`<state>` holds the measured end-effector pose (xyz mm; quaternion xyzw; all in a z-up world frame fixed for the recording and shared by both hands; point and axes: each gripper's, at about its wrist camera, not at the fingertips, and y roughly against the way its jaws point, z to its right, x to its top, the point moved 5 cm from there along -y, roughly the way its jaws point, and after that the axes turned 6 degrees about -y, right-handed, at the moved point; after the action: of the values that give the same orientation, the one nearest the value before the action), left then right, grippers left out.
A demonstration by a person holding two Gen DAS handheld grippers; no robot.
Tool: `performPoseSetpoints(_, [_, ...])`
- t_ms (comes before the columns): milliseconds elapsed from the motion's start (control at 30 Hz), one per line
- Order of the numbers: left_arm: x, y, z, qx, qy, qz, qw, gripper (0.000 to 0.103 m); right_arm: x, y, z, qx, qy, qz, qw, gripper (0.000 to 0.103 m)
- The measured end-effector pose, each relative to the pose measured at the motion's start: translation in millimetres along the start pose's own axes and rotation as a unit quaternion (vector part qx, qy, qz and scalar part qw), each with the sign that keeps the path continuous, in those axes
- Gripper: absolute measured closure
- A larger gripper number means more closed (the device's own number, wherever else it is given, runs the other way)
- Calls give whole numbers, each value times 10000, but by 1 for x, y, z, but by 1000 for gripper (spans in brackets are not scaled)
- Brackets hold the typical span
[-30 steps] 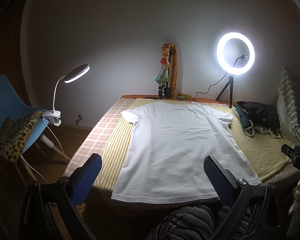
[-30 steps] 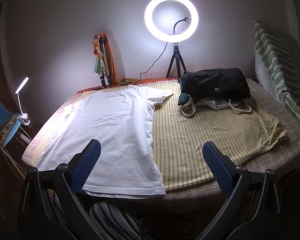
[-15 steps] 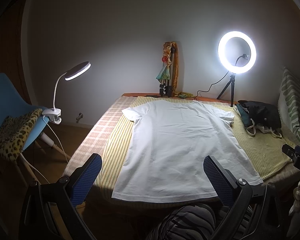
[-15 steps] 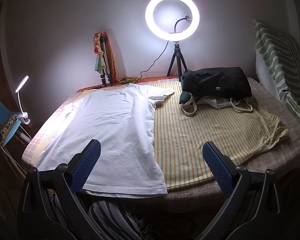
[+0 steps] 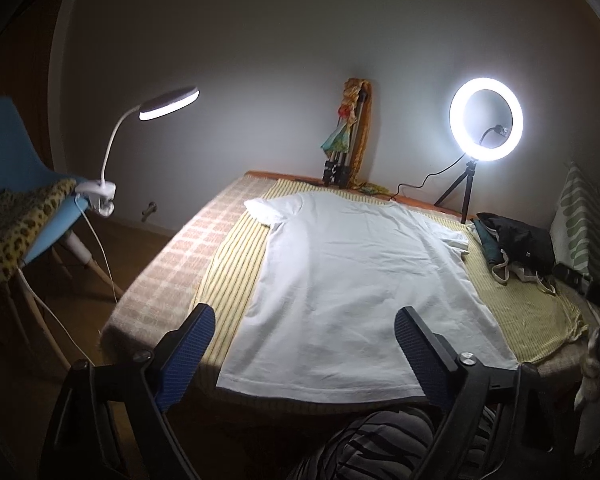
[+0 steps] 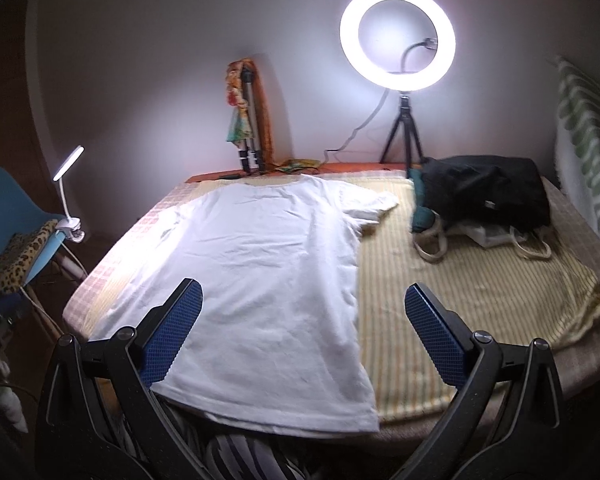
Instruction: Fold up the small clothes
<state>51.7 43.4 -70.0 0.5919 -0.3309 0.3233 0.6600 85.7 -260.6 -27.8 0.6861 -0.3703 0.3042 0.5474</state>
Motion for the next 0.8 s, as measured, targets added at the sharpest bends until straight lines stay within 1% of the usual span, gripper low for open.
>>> performPoseSetpoints(167, [-20,-24,-19,-179,261,-338,9989,26,20,-39,-34,429,154,-278,9986,9])
performPoseSetpoints(267, [-33,-38,-28,-307,422,-526,9973,29,29,-62,-58,650,299,-431,9965,13])
performPoseSetpoints(333, [-43,-49,-36,-418,548,-662,9954,35,35,-77,-73,747,408,-507,9951,15])
performPoseSetpoints(400, [-53,-61,-44,-490,670,-816,9932,43,41,-94,-87,876,488,-630,9930,16])
performPoseSetpoints(533, [-69,-83,-56,-552,885,-1073,9887,50,52,-134,-120,1117,652,-914,9874,19])
performPoseSetpoints(600, [-74,-94,-61,-591,972,-1180,9865,57,57,-155,-138,1230,734,-1033,9843,20])
performPoseSetpoints(700, [-78,-104,-66,-628,1015,-1222,9853,60,63,-182,-165,1376,804,-1180,9802,22])
performPoseSetpoints(800, [-79,-111,-67,-642,981,-1214,9857,61,67,-211,-191,1474,793,-1372,9763,23])
